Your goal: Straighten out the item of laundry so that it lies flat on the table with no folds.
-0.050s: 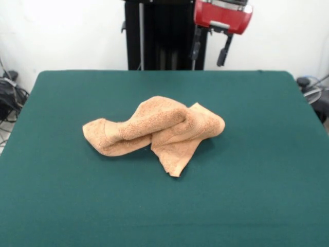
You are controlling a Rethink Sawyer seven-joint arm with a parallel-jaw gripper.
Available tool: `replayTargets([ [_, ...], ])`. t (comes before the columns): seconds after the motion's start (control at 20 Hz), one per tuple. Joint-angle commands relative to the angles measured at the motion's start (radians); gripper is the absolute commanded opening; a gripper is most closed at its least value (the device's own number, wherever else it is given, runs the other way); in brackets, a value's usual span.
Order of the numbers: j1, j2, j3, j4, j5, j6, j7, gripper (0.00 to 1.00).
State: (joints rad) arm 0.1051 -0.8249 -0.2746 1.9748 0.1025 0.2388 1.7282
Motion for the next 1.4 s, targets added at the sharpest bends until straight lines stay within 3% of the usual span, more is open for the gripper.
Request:
replayTargets([
  [0.05,0.081,0.062,-0.060,0.007,0.077,-0.005,0.319,1.00],
  [0.4,0.114,0.093,-0.089,-0.022,0.125,-0.001,0.303,1.00],
  [0.85,0.068,0.142,-0.048,-0.009,0.146,-0.115,0.276,1.00],
  [1.4,0.106,0.124,-0.084,0.000,0.175,-0.096,0.268,1.00],
])
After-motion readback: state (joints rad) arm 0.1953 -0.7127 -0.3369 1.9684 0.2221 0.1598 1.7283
